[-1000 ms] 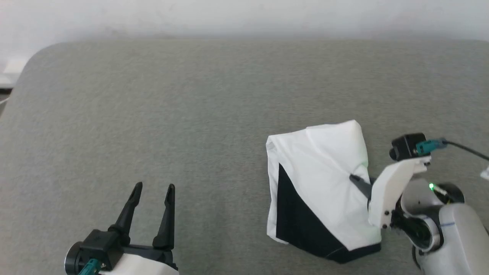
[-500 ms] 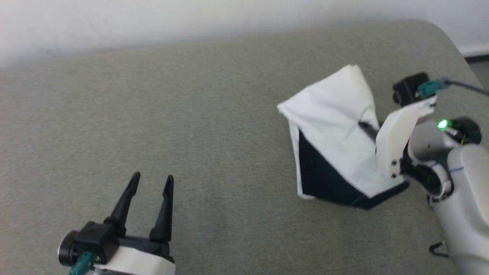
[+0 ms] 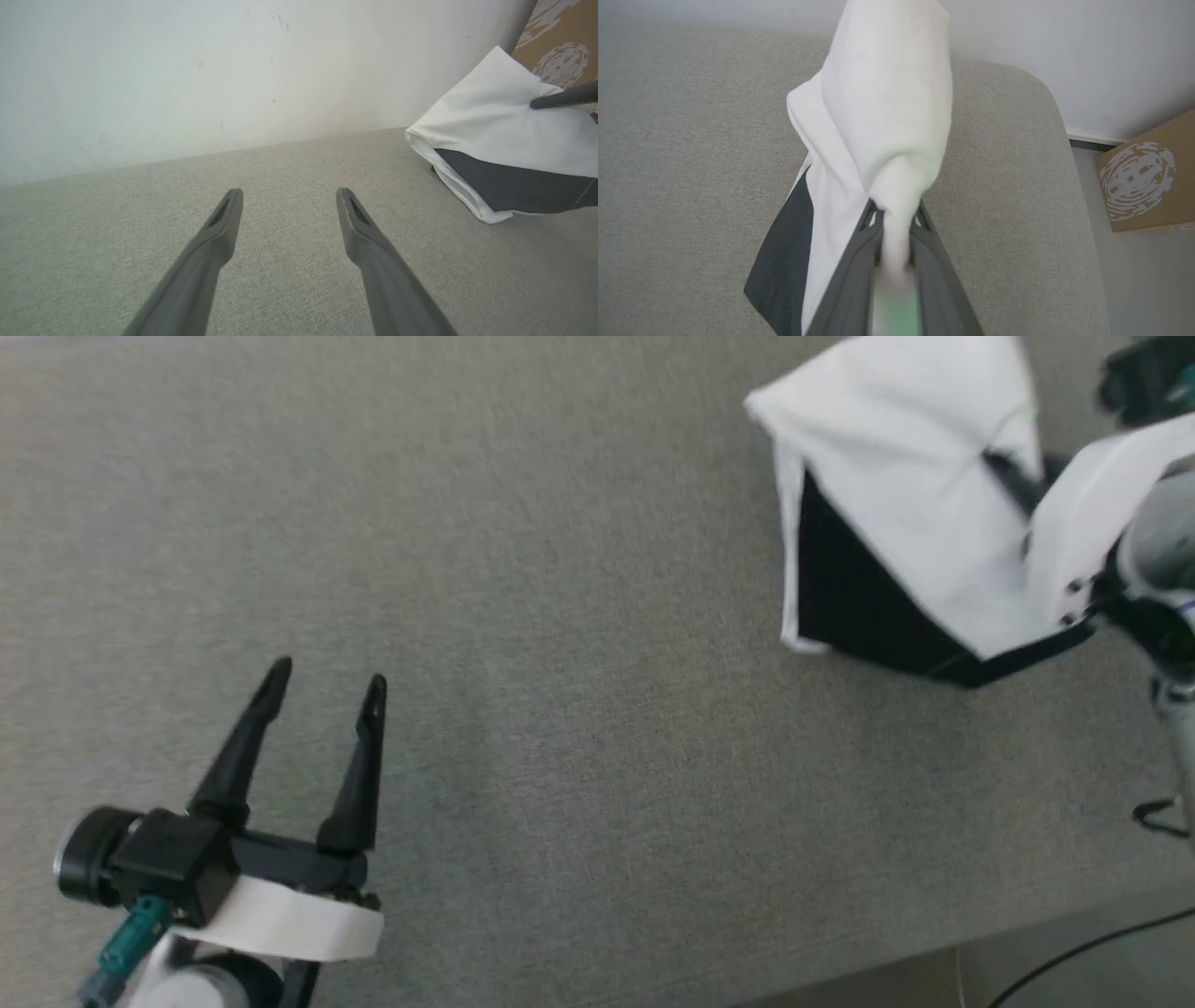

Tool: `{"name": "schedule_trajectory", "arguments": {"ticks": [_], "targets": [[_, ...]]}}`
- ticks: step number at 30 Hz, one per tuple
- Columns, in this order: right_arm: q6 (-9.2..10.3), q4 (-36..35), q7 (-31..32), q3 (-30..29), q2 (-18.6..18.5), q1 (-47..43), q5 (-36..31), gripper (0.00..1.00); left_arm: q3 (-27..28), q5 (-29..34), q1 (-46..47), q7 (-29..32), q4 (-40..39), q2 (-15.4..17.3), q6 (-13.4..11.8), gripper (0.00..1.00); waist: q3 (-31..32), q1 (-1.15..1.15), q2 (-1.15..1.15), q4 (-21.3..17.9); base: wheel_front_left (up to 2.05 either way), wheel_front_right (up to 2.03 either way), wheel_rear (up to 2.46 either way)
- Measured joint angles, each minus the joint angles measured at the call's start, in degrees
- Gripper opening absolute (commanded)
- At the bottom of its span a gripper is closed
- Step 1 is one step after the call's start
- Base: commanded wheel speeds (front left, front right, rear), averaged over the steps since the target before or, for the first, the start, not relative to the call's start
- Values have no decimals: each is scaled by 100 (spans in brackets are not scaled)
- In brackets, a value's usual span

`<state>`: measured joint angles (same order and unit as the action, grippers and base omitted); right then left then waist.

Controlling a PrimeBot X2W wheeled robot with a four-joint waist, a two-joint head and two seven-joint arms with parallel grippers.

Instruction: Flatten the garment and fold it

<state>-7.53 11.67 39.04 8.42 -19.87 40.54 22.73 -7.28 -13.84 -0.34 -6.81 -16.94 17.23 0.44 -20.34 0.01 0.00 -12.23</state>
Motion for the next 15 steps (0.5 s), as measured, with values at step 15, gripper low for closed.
{"name": "schedule_trajectory", "arguments": {"ticks": [15], "targets": [[-1, 459, -365, -975, -143, 737, -265, 0, 174, 277, 540, 570, -955, 504, 1, 100, -1380, 0, 0, -426, 0, 0, 0]]}}
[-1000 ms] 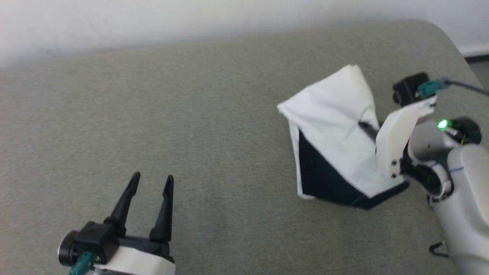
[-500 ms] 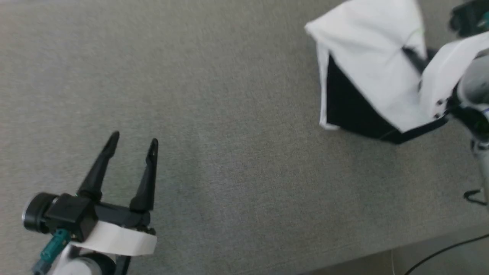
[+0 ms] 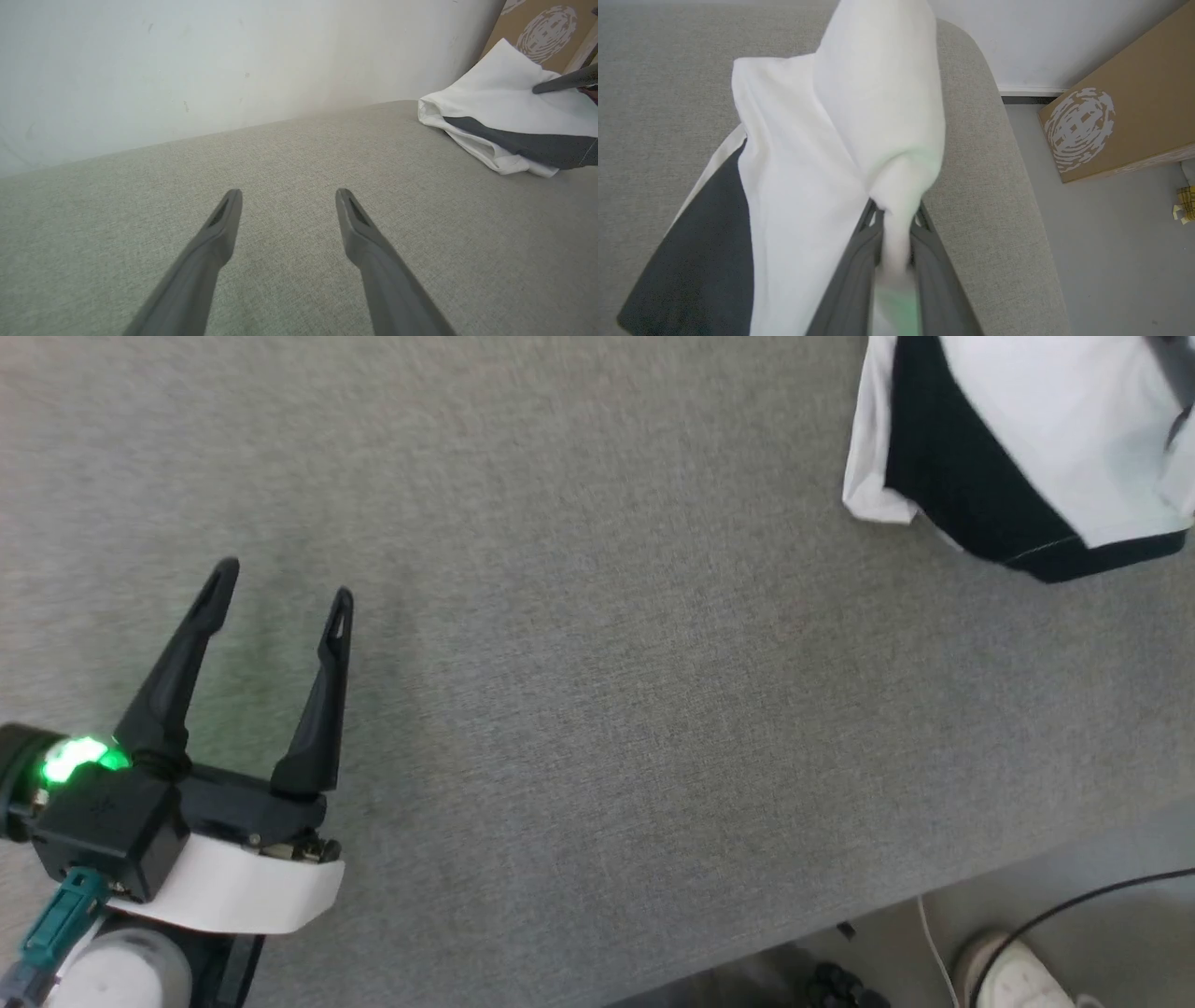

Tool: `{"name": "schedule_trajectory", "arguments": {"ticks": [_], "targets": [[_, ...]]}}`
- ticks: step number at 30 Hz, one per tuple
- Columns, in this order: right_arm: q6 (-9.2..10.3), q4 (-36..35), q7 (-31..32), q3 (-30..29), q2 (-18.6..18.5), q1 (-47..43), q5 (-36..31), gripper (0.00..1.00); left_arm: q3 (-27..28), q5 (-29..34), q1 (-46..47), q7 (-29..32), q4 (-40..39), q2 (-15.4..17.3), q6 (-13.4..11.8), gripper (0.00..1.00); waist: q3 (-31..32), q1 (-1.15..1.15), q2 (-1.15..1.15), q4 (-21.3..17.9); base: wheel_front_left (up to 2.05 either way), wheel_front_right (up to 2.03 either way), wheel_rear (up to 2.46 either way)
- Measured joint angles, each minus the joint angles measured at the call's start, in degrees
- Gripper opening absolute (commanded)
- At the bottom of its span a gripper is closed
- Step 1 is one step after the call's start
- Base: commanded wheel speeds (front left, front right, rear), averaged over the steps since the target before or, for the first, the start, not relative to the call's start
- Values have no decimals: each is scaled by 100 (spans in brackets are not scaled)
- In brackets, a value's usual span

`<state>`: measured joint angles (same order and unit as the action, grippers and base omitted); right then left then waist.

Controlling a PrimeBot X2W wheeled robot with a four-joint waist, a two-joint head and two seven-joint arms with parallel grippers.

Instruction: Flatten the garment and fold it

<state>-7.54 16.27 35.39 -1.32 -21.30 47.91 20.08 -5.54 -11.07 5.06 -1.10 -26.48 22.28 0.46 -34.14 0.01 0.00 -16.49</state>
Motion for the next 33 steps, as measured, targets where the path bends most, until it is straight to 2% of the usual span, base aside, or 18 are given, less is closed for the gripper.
{"name": "schedule_trajectory", "arguments": {"ticks": [11, 12, 13, 14, 24, 28, 33], "targets": [[0, 679, -541, -490, -81, 380, -380, 0, -7, 109, 149, 293, -410, 179, 0, 100, -596, -1, 0, -183, 0, 0, 0], [0, 750, -583, -513, -76, 416, -405, 28, -8, 109, 149, 299, -419, 181, 0, 100, -622, -1, 0, -184, 0, 0, 0], [0, 824, -627, -542, -60, 448, -433, 98, -8, 109, 150, 311, -428, 181, -1, 100, -641, -1, 0, -181, 0, 0, 0], [0, 900, -681, -590, -36, 473, -468, 100, -15, 109, 151, 311, -436, 181, -1, 100, -649, 0, 0, -172, 0, 0, 0], [0, 1306, -972, -595, -14, 676, -689, 100, -153, 101, 219, 157, -287, 92, -49, 100, -358, -1, 0, -51, 0, 0, 0], [1, 1195, -1285, -802, 0, 661, -569, 100, -256, 48, 218, -51, -45, -65, -58, 100, -120, -2, 0, 38, 0, 0, 0], [1, 698, -1720, -860, 171, 249, -393, 100, -307, -41, 147, -297, 341, -238, -143, 100, 275, -2, 0, 199, 0, 0, 0]]}}
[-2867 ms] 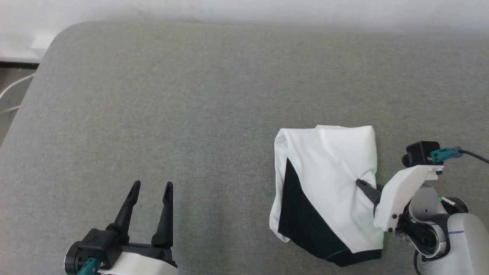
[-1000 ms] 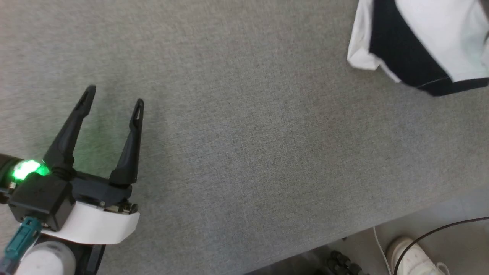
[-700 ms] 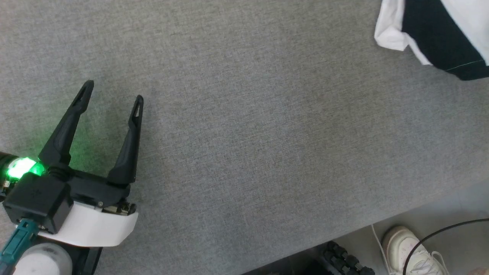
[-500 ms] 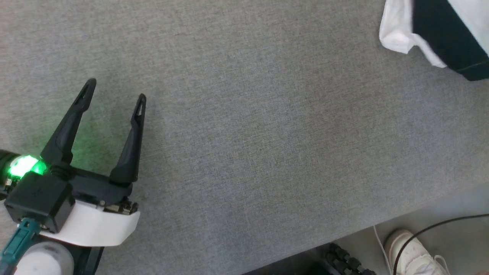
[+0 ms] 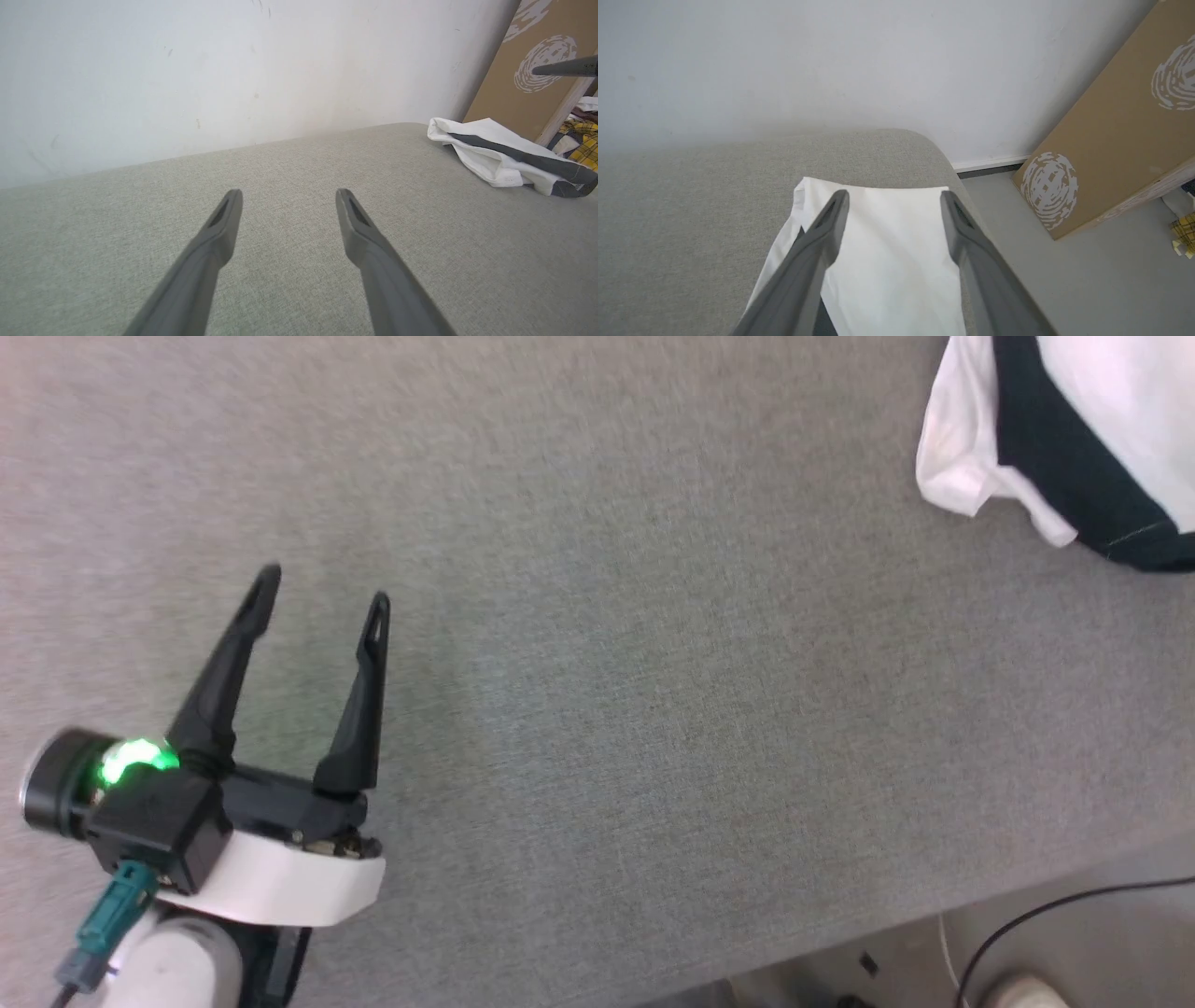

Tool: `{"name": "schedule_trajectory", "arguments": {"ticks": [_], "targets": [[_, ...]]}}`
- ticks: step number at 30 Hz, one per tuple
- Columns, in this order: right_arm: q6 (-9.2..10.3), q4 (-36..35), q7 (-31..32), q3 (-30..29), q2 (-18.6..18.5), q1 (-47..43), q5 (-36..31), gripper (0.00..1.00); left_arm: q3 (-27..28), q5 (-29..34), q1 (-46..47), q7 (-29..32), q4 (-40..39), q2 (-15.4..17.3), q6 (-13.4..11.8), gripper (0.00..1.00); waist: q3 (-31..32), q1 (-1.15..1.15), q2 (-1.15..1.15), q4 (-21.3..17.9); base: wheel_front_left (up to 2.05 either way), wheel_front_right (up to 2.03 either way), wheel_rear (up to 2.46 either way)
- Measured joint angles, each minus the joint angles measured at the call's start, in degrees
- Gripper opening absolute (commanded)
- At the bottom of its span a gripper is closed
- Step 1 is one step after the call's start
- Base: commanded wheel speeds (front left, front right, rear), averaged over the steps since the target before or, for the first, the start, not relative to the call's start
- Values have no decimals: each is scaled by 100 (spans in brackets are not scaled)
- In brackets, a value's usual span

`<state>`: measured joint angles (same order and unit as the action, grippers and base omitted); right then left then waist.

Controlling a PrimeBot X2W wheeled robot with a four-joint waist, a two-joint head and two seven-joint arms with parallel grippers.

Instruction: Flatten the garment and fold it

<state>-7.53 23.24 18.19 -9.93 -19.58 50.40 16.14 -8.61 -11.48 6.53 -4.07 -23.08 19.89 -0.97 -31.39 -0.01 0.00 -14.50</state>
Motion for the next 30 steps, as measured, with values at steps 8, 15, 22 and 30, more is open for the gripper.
{"name": "schedule_trajectory", "arguments": {"ticks": [8, 15, 22, 30], "targets": [[-1, -1133, -731, 146, 652, -1405, 57, 100, -48, -126, -286, -494, 683, -272, -156, 100, 736, 0, 0, 289, 0, 0, 0], [0, -1813, -1270, 339, 1139, -2901, -62, 100, -88, -140, -435, -895, 1240, -448, -240, 100, 1405, -1, 0, 599, 0, 0, 0], [0, -2149, -1803, 452, 1512, -3949, -377, 100, -53, -204, -720, -1010, 1644, -667, -372, 100, 2025, -1, 0, 937, 0, 0, 0], [0, -2093, -2641, 393, 1653, -4726, -1013, 100, -89, -105, -912, -1060, 2056, -871, -478, 100, 2611, 0, 0, 1329, 0, 0, 0]]}}
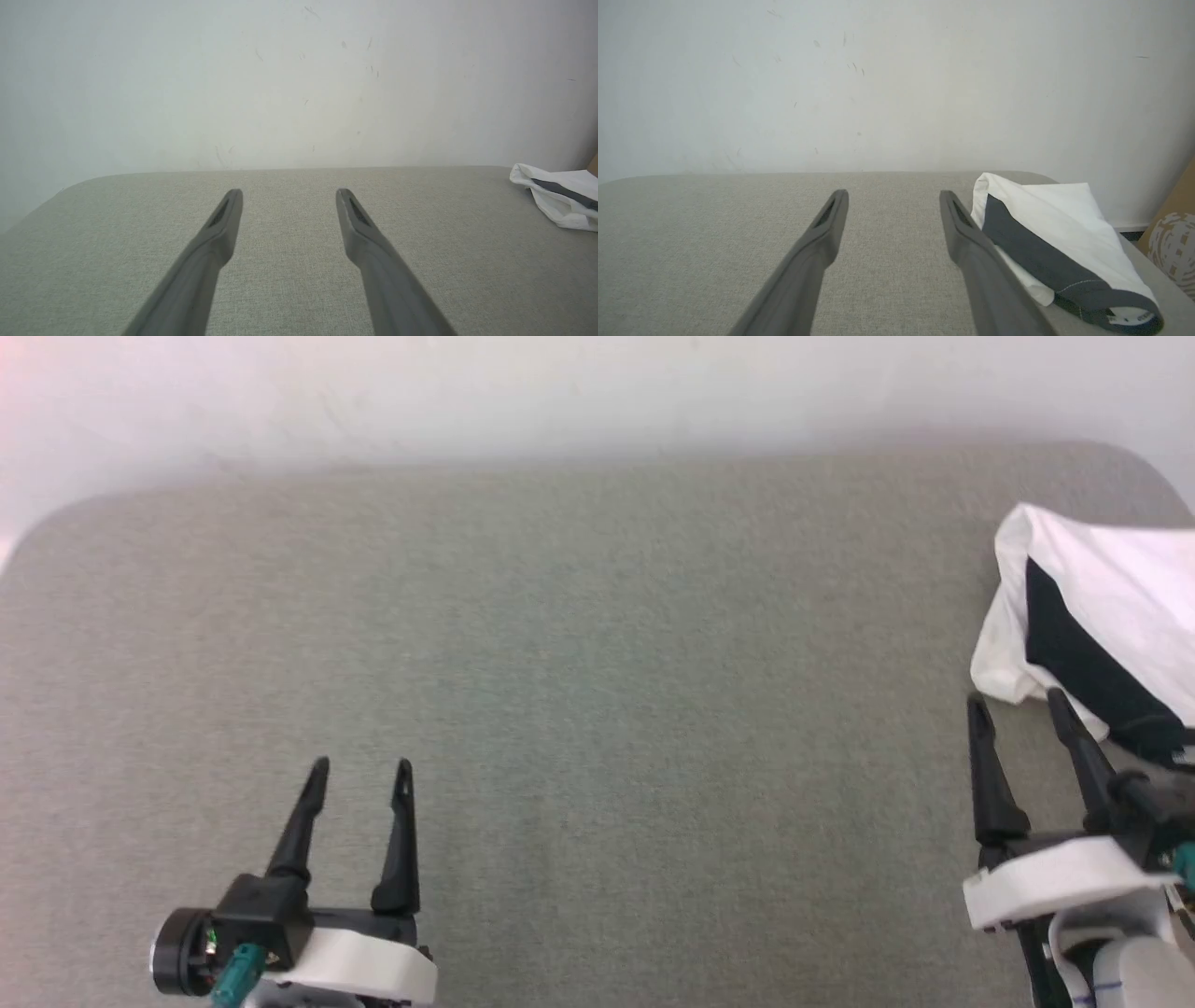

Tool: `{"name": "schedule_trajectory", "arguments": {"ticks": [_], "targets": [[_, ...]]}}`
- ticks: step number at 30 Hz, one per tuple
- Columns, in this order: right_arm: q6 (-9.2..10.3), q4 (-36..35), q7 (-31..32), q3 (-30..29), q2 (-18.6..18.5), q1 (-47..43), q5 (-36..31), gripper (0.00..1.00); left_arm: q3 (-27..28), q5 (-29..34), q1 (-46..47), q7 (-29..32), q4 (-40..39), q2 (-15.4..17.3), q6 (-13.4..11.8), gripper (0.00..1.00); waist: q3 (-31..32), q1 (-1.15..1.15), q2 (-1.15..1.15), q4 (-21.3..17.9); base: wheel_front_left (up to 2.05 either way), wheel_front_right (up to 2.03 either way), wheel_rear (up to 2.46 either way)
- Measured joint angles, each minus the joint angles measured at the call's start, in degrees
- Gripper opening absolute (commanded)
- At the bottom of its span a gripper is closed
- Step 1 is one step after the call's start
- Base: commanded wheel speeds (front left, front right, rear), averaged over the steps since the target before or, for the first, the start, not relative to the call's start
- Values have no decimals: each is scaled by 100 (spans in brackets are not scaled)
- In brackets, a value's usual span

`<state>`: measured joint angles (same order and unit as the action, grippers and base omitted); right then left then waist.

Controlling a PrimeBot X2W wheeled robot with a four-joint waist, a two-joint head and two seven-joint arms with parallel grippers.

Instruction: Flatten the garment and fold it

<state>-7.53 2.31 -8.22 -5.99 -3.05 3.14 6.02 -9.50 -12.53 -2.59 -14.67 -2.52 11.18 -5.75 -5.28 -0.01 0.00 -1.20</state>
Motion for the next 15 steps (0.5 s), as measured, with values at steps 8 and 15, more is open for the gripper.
{"name": "schedule_trajectory", "arguments": {"ticks": [8, 15], "targets": [[-1, 494, -556, -176, 2, -213, -434, 100, 12, 247, -97, -5, 198, -123, 29, 100, 474, 0, 0, 300, 0, 0, 0], [-1, 845, -646, -357, 8, -197, -460, 100, 144, 344, -174, -5, 308, -302, 111, 100, 693, 0, 0, 367, 0, 0, 0]]}}
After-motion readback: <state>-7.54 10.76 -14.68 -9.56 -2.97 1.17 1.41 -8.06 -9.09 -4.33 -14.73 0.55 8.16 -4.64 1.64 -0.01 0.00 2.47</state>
